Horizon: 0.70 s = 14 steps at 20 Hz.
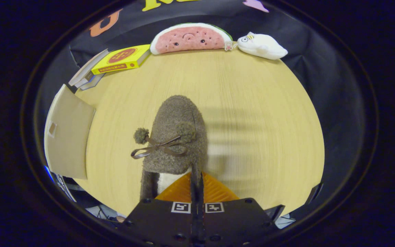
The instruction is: Open the storage box then place both shoes into the box .Put the left shoe in first, then the right shoe, with the right side of both shoes facing outward in a uniform manner.
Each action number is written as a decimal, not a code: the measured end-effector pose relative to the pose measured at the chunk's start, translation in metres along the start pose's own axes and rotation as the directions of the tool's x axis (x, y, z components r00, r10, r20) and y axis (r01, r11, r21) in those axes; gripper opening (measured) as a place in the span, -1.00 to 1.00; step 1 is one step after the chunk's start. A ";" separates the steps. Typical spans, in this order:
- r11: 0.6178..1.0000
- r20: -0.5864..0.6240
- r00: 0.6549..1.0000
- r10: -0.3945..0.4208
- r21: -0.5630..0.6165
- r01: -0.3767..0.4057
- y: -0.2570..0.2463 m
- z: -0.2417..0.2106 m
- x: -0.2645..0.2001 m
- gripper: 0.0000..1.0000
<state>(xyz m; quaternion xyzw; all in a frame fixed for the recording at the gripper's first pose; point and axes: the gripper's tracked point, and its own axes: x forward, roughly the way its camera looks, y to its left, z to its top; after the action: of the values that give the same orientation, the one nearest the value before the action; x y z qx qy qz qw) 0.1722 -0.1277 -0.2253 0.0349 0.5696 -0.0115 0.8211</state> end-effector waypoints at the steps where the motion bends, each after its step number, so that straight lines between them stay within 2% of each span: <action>1: 1.000 0.001 1.000 0.007 0.009 -0.007 0.002 -0.003 -0.008 -0.99; 5: 0.998 0.043 0.998 0.044 0.044 -0.046 0.026 0.000 -0.045 -0.99; 9: 0.995 0.122 0.989 0.082 0.053 -0.089 0.066 0.015 -0.102 -0.99; 11: 0.993 0.154 0.983 0.101 0.042 -0.109 0.093 0.020 -0.130 -0.99; 14: 0.983 0.166 0.970 0.178 0.022 -0.185 0.147 0.024 -0.164 -0.99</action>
<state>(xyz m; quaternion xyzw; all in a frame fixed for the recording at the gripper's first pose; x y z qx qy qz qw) 0.1463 0.0135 -0.0572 0.1012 0.4943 0.0501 0.8619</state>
